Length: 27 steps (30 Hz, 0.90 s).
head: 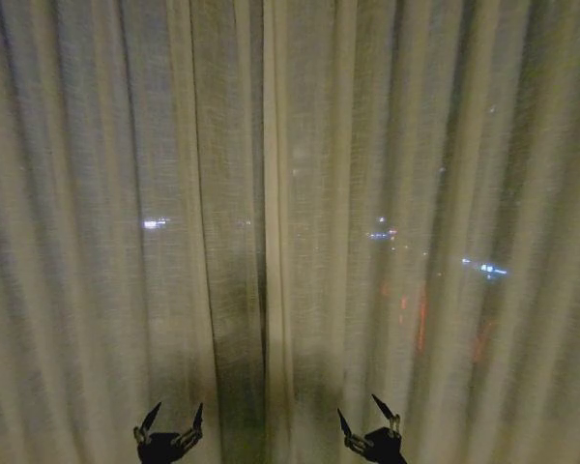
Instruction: Open the curtains by pulling them apart, changing their state from closed to fully open.
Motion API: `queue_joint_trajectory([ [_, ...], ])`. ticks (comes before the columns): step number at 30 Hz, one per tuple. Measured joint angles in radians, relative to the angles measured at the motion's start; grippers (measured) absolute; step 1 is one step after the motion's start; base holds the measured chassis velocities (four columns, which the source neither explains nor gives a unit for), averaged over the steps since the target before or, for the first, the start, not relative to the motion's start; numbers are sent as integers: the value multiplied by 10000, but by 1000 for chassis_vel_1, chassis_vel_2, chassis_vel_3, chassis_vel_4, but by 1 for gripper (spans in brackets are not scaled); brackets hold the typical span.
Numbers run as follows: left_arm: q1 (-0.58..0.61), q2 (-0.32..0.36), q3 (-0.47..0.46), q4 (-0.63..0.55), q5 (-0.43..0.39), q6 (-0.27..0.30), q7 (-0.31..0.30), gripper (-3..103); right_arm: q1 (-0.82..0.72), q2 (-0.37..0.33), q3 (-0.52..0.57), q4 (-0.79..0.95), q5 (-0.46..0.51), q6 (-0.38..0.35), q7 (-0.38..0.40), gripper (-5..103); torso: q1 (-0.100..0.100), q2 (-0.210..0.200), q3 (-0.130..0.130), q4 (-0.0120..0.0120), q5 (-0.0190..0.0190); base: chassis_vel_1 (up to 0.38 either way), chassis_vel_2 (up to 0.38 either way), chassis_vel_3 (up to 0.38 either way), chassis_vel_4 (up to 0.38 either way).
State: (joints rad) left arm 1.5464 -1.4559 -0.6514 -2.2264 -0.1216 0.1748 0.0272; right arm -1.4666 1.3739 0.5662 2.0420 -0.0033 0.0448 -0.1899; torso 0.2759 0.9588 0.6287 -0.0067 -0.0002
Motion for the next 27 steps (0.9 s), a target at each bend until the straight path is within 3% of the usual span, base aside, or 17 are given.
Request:
queue_joint_trajectory([
  [13,20,-53,17,-14,-10,-30,3,100,75,4,33,-52,32,65,-24,100,-1,1,-1,1,-7,218,229,-203,-216],
  [27,61,-58,3,-22,1,-136,32,100,257,0,50,-185,-17,423,37,100,-5,1,-1,-1,-1,-84,87,72,-85],
])
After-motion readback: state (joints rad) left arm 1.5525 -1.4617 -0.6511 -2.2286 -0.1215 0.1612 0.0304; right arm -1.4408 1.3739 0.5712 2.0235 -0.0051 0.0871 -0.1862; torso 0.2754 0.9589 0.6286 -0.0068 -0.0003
